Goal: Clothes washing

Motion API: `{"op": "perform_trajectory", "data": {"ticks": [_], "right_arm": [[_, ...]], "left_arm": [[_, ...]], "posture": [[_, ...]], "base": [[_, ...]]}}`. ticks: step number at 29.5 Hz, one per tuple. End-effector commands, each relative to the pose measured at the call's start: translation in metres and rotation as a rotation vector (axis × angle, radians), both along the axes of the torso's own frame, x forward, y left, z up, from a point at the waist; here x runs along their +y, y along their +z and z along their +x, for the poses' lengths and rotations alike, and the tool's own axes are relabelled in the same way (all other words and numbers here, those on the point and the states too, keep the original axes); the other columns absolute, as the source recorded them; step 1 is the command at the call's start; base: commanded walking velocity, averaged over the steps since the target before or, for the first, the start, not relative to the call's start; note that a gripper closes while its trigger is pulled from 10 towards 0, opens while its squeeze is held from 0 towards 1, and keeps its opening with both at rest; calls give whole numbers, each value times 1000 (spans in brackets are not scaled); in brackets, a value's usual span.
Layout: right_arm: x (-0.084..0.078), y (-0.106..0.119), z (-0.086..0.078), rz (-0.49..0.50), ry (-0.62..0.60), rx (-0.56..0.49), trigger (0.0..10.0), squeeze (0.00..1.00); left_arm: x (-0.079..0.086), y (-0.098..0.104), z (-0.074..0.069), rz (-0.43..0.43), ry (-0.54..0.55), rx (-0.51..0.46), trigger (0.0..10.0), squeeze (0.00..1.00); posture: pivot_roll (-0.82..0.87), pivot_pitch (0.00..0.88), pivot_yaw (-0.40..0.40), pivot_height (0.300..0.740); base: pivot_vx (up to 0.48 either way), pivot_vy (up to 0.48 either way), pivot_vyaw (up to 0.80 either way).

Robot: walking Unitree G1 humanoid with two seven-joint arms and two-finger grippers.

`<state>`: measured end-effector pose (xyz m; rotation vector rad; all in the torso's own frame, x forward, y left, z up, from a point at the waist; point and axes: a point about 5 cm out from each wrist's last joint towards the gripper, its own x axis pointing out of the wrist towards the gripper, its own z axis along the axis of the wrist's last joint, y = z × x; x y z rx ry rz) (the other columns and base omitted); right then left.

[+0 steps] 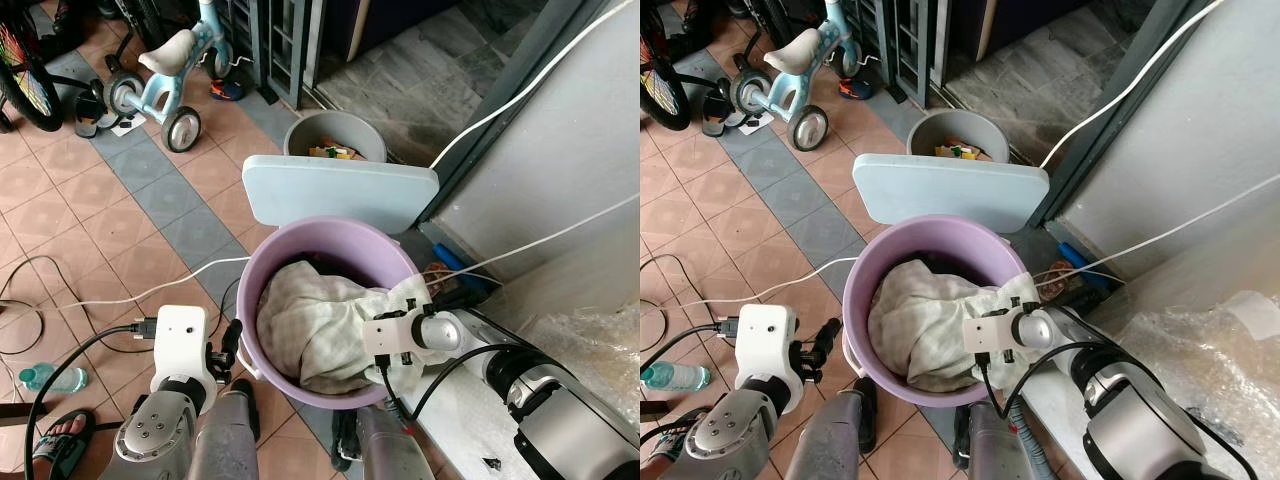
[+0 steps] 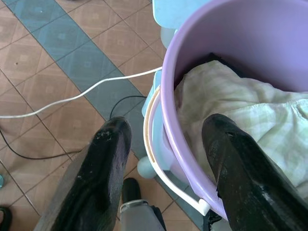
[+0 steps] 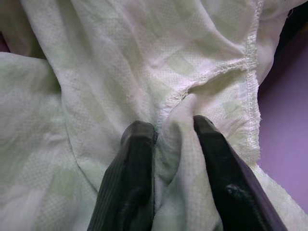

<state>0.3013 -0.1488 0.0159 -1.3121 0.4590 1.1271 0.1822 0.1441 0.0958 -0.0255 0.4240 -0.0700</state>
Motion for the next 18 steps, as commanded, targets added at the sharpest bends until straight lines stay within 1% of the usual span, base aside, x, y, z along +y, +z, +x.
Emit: {"op": "perform_trajectory", "data": {"ticks": [1,9,14,16,18], "right_arm": [[-5,-3,-3,-20,3,16,0,0],[-5,0,0,12,-24,34,0,0],[-3,6,5,34,-31,28,0,0],[0,10,9,62,-44,22,0,0],[5,16,13,114,-64,12,0,0]], "left_arm": [[-1,-5,-3,7,5,22,10000,0],[-2,-6,2,1,19,12,10000,0],[-2,-7,6,-2,43,8,10000,0],[-3,-8,8,1,37,4,10000,0],[-3,-9,10,2,38,1,10000,0]], "posture": [[248,275,-121,740],[231,257,-131,740],[228,241,-132,740],[223,230,-134,740],[219,221,-130,740]], "base": [[0,0,0],[0,0,0],[0,0,0],[0,0,0],[0,0,0]]}}
